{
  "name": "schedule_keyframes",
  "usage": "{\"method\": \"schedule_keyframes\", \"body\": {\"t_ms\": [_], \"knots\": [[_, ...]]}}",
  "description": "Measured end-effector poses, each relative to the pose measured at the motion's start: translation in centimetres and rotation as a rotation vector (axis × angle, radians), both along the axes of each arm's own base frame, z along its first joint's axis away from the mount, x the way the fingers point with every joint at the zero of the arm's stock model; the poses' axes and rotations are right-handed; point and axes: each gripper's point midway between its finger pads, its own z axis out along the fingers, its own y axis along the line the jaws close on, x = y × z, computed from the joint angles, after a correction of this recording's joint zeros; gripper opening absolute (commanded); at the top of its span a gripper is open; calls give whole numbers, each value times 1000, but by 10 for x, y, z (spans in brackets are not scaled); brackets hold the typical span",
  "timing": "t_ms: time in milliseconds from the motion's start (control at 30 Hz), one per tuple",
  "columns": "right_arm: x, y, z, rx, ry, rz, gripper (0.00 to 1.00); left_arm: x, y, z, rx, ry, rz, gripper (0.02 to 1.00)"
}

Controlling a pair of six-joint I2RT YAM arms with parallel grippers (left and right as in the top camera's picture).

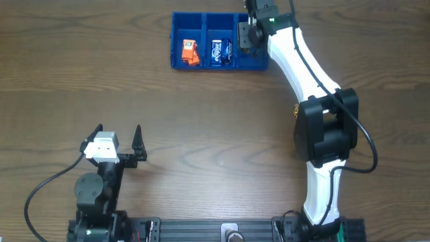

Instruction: Sort Candies Into Trays

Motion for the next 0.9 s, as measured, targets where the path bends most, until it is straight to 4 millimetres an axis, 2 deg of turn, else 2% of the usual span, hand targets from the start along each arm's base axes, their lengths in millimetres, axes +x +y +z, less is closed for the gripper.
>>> {"method": "schedule_keyframes", "body": {"t_ms": [133,233,333,400,467,533,600,667,700,800,900], "knots": [[-9,-14,-1,-21,9,-24,643,0,0,0,0,0,0,998],[-35,-32,12,-57,7,-42,636,0,0,0,0,0,0,998],[-67,-50,45,-61,-41,-59,630,0,0,0,0,0,0,998],[-86,-62,59,-50,-67,-75,630,0,0,0,0,0,0,998],[-105,-76,58,-48,-59,-97,630,0,0,0,0,0,0,998],[-122,-91,42,-47,-14,-120,630,0,0,0,0,0,0,998],[-139,-104,12,-52,59,-142,632,0,0,0,0,0,0,996],[-167,-119,-42,-52,185,-166,630,0,0,0,0,0,0,996],[-175,-121,-55,-50,213,-172,627,0,0,0,0,0,0,998],[-188,-128,-77,-35,244,-191,621,0,0,0,0,0,0,998],[-192,-135,-83,-21,252,-211,617,0,0,0,0,0,0,998]]}}
